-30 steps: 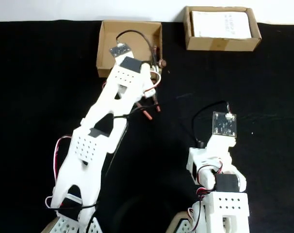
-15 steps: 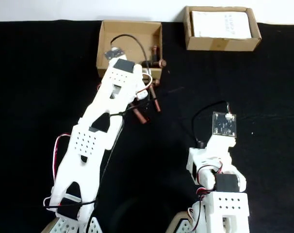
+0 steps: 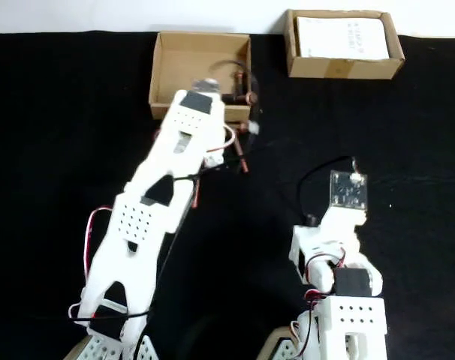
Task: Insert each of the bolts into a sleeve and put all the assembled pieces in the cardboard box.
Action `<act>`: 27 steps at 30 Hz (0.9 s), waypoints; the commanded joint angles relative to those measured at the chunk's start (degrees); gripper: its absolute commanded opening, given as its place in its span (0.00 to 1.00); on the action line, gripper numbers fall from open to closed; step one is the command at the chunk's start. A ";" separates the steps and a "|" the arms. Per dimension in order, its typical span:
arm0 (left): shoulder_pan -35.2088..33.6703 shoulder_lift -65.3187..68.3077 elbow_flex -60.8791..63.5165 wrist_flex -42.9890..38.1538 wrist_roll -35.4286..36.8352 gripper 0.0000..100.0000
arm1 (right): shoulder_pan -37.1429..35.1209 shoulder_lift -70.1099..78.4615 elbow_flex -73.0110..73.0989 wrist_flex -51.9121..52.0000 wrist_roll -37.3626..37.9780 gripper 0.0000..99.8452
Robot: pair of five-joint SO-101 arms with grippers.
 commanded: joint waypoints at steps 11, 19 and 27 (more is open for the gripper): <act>8.40 -50.07 -1.80 3.25 -17.93 0.01 | -8.92 -27.30 -14.81 18.59 -0.44 0.01; 8.66 -71.43 14.46 2.73 -18.73 0.01 | -18.07 -33.54 3.47 0.04 -0.44 0.01; 8.75 -105.54 60.62 -15.30 -18.64 0.01 | -25.89 -33.45 20.62 -20.97 -0.44 0.01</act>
